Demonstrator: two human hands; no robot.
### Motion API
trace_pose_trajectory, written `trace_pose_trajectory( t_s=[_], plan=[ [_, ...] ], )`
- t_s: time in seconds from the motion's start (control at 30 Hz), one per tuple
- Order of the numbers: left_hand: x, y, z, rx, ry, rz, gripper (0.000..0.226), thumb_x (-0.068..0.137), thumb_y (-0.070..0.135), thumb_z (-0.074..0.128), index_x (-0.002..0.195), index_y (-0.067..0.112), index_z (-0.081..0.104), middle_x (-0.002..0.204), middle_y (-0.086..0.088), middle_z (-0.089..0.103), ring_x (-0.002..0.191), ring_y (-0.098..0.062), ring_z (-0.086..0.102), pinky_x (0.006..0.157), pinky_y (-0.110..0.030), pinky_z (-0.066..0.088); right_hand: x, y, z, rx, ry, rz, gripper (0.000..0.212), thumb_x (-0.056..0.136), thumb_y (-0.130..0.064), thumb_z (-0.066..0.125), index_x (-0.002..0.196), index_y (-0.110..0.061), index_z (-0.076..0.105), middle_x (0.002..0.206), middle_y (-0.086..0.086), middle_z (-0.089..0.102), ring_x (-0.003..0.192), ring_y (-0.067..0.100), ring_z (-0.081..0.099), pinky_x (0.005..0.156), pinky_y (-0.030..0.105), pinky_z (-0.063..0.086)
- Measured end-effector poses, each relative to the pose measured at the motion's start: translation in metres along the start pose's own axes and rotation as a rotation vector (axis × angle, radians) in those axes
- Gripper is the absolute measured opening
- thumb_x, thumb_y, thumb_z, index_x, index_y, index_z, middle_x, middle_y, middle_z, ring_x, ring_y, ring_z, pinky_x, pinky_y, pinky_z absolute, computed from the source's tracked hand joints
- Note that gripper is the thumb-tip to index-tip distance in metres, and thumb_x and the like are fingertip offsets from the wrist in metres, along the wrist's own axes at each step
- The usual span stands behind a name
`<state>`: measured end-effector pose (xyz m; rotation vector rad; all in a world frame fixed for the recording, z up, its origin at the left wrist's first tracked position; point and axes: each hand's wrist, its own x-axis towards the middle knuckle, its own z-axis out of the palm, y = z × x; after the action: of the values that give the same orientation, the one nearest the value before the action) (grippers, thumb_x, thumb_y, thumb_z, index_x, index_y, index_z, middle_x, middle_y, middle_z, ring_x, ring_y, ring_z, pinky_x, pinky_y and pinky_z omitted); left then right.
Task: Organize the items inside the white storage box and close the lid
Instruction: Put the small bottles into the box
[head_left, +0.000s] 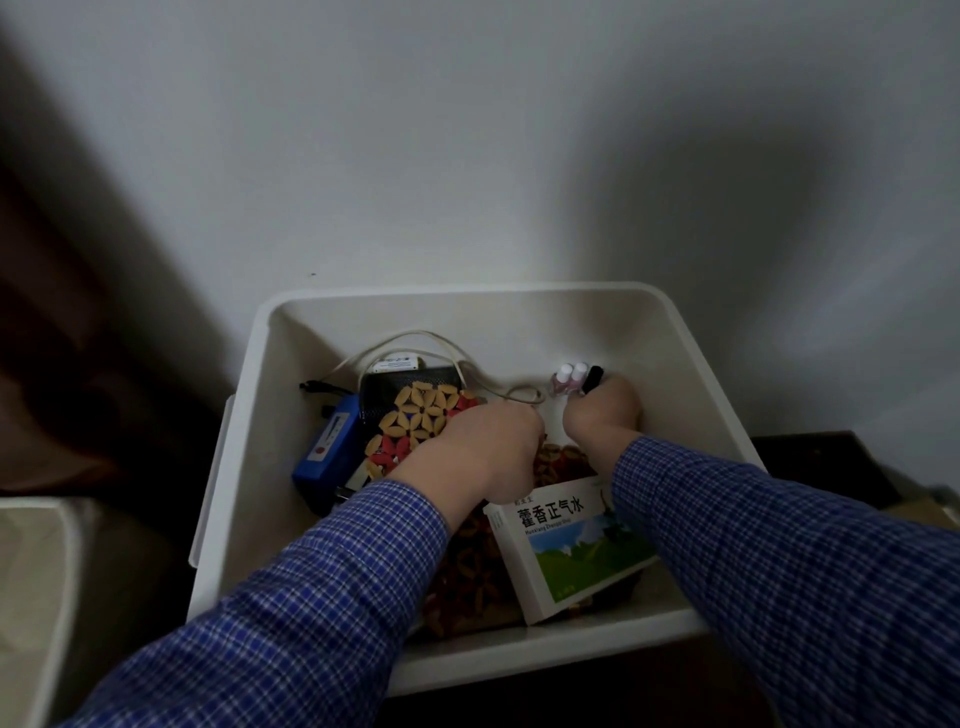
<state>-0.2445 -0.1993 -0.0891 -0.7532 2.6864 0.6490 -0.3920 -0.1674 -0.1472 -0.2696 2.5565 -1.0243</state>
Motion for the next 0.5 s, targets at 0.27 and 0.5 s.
trace_pose_trajectory(
  t_s=[0.27, 0.5],
  plan=[
    [0.0001, 0.0021, -0.0023, 0.005, -0.010, 0.001, 0.040, 0.079, 0.004, 0.059, 0.117, 0.013, 0.068, 0.107, -0.006, 0.068, 0.097, -0.024, 0.065, 0.078, -0.037, 0.060, 0.0010, 0.0004, 0.0023, 0.069, -0.045, -0.014, 0.009, 0.093, -0.002, 0.058, 0.092, -0.007, 0.066, 0.092, 0.013, 0.068, 0.083, 0.020, 0.068, 0.065, 0.018, 0.051],
    [-0.0010, 0.0026, -0.0030, -0.010, -0.014, -0.013, 0.039, 0.080, 0.004, 0.060, 0.117, 0.013, 0.067, 0.106, -0.006, 0.068, 0.097, -0.023, 0.065, 0.078, -0.035, 0.060, -0.0001, 0.0022, 0.0064, 0.112, -0.040, 0.159, 0.014, 0.087, 0.001, 0.066, 0.101, -0.003, 0.069, 0.096, 0.006, 0.070, 0.083, 0.019, 0.066, 0.071, 0.027, 0.053]
  ],
)
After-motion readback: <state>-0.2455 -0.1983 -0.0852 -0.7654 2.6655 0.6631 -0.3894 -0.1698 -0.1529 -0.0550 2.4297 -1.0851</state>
